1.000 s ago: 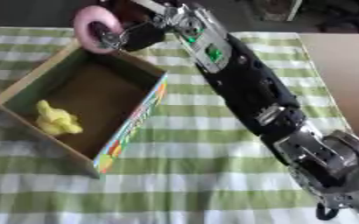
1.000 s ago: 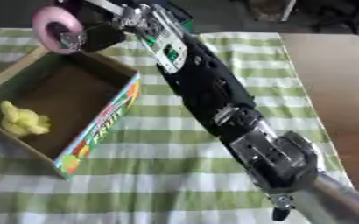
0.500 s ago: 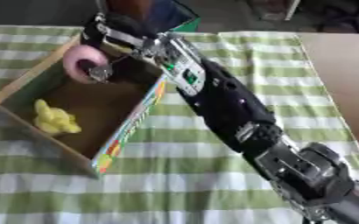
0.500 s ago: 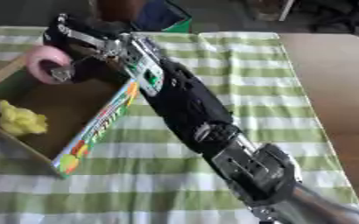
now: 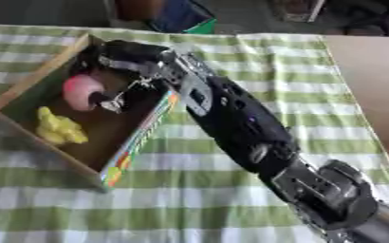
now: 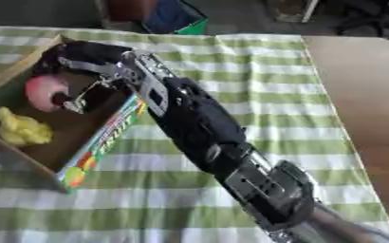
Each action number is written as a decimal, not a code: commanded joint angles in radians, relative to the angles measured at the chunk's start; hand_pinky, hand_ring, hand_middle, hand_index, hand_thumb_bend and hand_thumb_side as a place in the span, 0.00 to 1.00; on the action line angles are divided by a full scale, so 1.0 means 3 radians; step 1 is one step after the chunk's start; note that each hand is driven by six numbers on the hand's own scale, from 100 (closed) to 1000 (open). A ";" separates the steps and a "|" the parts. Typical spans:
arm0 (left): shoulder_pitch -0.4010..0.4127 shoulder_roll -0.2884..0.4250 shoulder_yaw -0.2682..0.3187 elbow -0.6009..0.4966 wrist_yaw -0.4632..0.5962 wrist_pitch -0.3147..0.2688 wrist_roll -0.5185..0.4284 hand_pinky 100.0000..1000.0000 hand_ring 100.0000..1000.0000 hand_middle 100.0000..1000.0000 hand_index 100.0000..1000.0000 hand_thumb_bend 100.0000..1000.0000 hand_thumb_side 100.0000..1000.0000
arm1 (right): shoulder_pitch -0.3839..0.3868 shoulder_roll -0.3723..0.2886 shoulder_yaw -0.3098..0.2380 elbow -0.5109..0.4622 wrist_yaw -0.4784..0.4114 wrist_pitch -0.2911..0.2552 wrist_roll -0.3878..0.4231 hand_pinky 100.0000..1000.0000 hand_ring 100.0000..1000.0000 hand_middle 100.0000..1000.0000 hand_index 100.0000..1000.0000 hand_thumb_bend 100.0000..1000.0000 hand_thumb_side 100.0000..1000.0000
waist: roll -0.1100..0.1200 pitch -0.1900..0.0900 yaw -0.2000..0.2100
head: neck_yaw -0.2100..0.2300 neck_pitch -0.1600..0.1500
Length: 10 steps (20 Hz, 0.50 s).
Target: Pick up objects on the table and place them in the box.
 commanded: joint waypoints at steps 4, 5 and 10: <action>-0.0032 0.0064 0.0009 -0.0072 0.0000 0.0021 0.0007 0.51 0.71 0.62 0.68 0.00 0.97 | -0.0172 -0.0035 -0.0050 0.0007 0.0195 -0.0262 0.0290 0.82 0.91 0.92 1.00 0.00 0.82 | 0.0015 -0.0075 -0.0008 | 0.0057 0.0026; -0.0033 0.0062 0.0009 -0.0072 -0.0001 0.0024 0.0007 0.51 0.71 0.62 0.68 0.00 0.97 | -0.0186 -0.0041 -0.0075 0.0023 0.0165 -0.0306 0.0335 0.83 0.92 0.92 1.00 0.00 0.86 | 0.0015 -0.0075 -0.0010 | 0.0063 0.0026; -0.0022 0.0058 0.0017 -0.0072 -0.0008 0.0027 0.0010 0.51 0.71 0.62 0.68 0.00 0.97 | -0.0230 -0.0088 -0.0277 0.0016 -0.0056 -0.0469 0.0569 0.84 0.92 0.93 1.00 0.00 0.92 | 0.0023 -0.0075 -0.0022 | 0.0085 0.0033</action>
